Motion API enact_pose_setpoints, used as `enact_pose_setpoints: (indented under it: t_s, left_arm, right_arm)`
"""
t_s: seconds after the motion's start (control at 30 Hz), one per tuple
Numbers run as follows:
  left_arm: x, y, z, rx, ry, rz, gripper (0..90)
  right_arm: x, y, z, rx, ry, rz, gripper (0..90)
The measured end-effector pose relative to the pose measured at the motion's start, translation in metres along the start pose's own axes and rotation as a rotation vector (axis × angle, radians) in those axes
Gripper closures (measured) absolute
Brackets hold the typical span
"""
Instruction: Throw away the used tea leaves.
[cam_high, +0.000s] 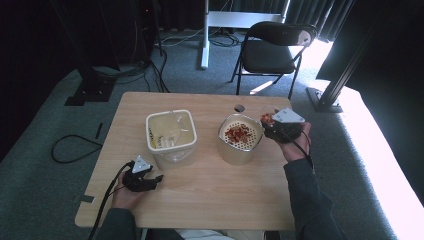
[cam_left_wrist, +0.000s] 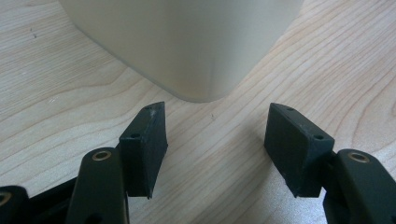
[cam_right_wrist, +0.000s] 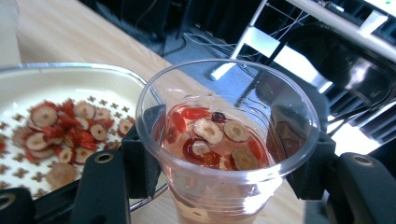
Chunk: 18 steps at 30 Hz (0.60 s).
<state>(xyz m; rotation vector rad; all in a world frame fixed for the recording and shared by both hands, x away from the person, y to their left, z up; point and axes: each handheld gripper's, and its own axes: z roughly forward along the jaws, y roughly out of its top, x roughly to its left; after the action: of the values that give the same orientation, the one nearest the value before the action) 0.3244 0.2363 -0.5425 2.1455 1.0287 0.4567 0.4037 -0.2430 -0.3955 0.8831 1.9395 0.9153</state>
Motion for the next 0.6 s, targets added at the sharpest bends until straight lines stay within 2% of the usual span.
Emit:
enact_pose_setpoints:
  t_s: [0.23,0.33,0.57,0.6]
  left_arm:
    - [0.000,0.000,0.000,0.000,-0.001,0.001,39.5]
    - [0.000,0.000,0.000,0.001,-0.001,0.001,39.5]
    - [0.000,0.000,0.000,0.001,-0.001,0.000,39.5]
    - [0.000,0.000,0.000,0.001,-0.001,0.000,39.5]
  right_arm:
    - [0.013,0.011,0.007,0.059,-0.078,-0.176,38.2]
    - [0.017,0.014,0.010,0.079,-0.097,-0.232,38.2]
    - [0.028,0.017,0.015,0.148,-0.172,-0.426,38.3]
    - [0.028,0.017,0.015,0.148,-0.172,-0.426,38.3]
